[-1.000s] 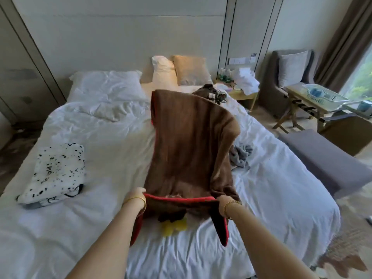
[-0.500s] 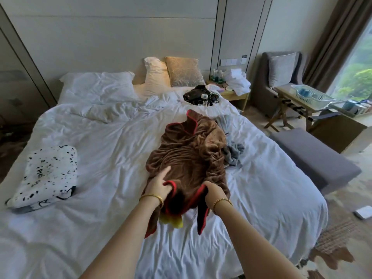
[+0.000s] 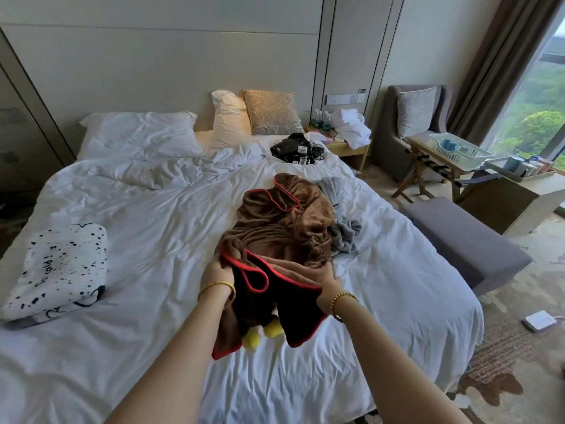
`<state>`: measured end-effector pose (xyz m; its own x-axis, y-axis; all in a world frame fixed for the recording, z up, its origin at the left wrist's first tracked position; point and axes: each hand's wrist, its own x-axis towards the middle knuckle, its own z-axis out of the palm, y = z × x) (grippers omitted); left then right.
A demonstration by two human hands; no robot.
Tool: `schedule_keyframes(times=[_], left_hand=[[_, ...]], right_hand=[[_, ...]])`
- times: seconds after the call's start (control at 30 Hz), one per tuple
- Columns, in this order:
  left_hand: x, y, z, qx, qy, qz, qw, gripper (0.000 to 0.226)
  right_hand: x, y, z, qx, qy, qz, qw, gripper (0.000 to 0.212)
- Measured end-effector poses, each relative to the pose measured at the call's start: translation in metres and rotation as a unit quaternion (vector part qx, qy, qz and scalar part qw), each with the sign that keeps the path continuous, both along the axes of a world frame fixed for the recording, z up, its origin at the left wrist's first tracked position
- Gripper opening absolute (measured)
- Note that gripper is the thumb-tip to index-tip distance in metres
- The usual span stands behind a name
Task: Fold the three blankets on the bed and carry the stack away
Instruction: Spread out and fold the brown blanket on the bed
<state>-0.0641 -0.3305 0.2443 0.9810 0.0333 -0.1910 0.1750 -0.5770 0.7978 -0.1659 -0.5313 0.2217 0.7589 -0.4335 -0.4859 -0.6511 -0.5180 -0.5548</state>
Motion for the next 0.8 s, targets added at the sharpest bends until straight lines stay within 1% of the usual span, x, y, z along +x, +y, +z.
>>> schedule_keyframes(times=[0.03,0.1,0.17,0.27,0.3,0.33,0.37,0.43,0.47,0.5,0.53,0.57,0.6,0.63,0.67,0.7,0.73,0.77,0.8], left_hand=[[0.002,0.004,0.002,-0.006,-0.003,0.010,1.000,0.034],[0.007,0.008,0.007,-0.017,-0.026,0.025,0.999,0.035],[0.012,0.013,0.015,-0.034,-0.051,0.063,0.996,0.037],[0.017,0.028,0.023,-0.048,-0.096,0.118,0.987,0.039],[0.017,0.031,0.023,-0.050,-0.105,0.117,0.986,0.040],[0.017,0.033,0.024,-0.052,-0.106,0.102,0.988,0.040],[0.016,0.033,0.023,-0.052,-0.101,0.077,0.990,0.040],[0.014,0.029,0.020,-0.039,-0.087,0.021,0.995,0.038],[0.012,0.027,0.018,-0.032,-0.086,-0.007,0.996,0.037],[0.009,0.025,0.016,-0.028,-0.090,-0.041,0.995,0.035],[0.006,0.023,0.014,-0.023,-0.097,-0.082,0.992,0.033],[0.003,0.021,0.013,-0.012,-0.101,-0.132,0.986,0.032],[0.000,0.020,0.013,0.006,-0.100,-0.184,0.978,0.031],[-0.001,0.018,0.014,0.027,-0.099,-0.231,0.968,0.030],[-0.002,0.016,0.016,0.046,-0.099,-0.267,0.958,0.030],[-0.002,0.015,0.017,0.058,-0.101,-0.285,0.951,0.029],[-0.001,0.014,0.019,0.063,-0.101,-0.284,0.951,0.030],[0.000,0.014,0.020,0.065,-0.099,-0.267,0.956,0.030],[0.001,0.014,0.021,0.076,-0.097,-0.236,0.964,0.031]], right_hand=[[-0.004,-0.002,-0.003,-0.030,0.023,-0.025,0.999,0.087],[-0.011,-0.008,-0.004,-0.110,0.042,-0.039,0.992,0.065],[-0.016,-0.016,-0.003,-0.172,0.023,-0.045,0.984,0.043],[-0.022,-0.027,0.003,-0.246,0.019,-0.063,0.967,0.032],[-0.024,-0.029,0.007,-0.241,0.028,-0.084,0.966,0.031],[-0.024,-0.032,0.007,-0.214,0.034,-0.111,0.970,0.031],[-0.022,-0.033,0.009,-0.167,0.036,-0.138,0.976,0.030],[-0.016,-0.033,0.014,-0.044,0.002,-0.179,0.983,0.029],[-0.013,-0.029,0.016,0.021,-0.020,-0.201,0.979,0.029],[-0.009,-0.025,0.018,0.091,-0.058,-0.249,0.962,0.026],[-0.005,-0.020,0.019,0.201,-0.127,-0.310,0.920,0.020],[-0.003,-0.014,0.023,0.292,-0.177,-0.371,0.864,0.020],[-0.001,-0.014,0.018,0.318,-0.211,-0.390,0.838,0.027],[0.001,-0.013,0.018,0.278,-0.221,-0.371,0.858,0.034],[0.001,-0.014,0.021,0.190,-0.203,-0.335,0.900,0.039],[-0.001,-0.016,0.022,0.094,-0.178,-0.295,0.934,0.039],[-0.003,-0.020,0.019,0.026,-0.138,-0.247,0.959,0.037],[-0.004,-0.023,0.020,0.029,-0.100,-0.217,0.971,0.034],[-0.006,-0.024,0.019,0.073,-0.063,-0.206,0.974,0.034]])
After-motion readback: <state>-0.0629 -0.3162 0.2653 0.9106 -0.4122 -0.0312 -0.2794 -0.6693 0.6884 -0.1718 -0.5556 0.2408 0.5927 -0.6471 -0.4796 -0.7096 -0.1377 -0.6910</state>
